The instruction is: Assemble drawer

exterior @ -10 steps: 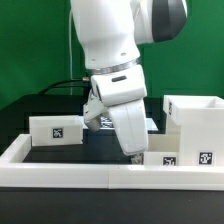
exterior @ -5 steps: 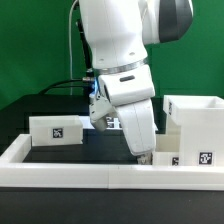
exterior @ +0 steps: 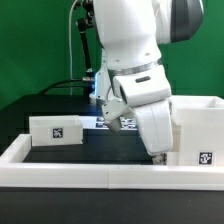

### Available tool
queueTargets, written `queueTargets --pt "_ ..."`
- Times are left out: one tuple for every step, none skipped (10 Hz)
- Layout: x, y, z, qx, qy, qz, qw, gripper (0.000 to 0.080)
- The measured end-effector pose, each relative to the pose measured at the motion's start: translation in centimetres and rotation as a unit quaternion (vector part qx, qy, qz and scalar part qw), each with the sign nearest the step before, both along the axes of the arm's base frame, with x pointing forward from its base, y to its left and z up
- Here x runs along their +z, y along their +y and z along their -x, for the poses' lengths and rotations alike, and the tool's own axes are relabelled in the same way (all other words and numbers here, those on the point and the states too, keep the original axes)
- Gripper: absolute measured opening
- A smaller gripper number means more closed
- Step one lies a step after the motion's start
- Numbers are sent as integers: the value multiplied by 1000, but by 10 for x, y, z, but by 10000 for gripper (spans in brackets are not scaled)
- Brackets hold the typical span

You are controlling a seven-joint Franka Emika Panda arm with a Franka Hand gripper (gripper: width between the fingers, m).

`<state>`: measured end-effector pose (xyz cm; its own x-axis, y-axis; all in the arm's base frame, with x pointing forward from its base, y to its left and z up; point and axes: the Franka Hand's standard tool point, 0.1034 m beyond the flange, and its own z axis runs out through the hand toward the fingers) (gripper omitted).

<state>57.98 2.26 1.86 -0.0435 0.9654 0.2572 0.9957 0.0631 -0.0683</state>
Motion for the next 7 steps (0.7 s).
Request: queueTargets --pt "-1 6 1 -4 1 0 1000 649" --pt "0 12 1 1 1 0 1000 649" --pt "-1 11 1 1 1 8 1000 649" --pt "-1 11 2 1 2 8 1000 649" --pt "-2 6 3 0 6 7 1000 649" --pt "-3 -1 1 -3 8 7 1000 649" --pt "-2 -10 0 -9 12 9 1000 649"
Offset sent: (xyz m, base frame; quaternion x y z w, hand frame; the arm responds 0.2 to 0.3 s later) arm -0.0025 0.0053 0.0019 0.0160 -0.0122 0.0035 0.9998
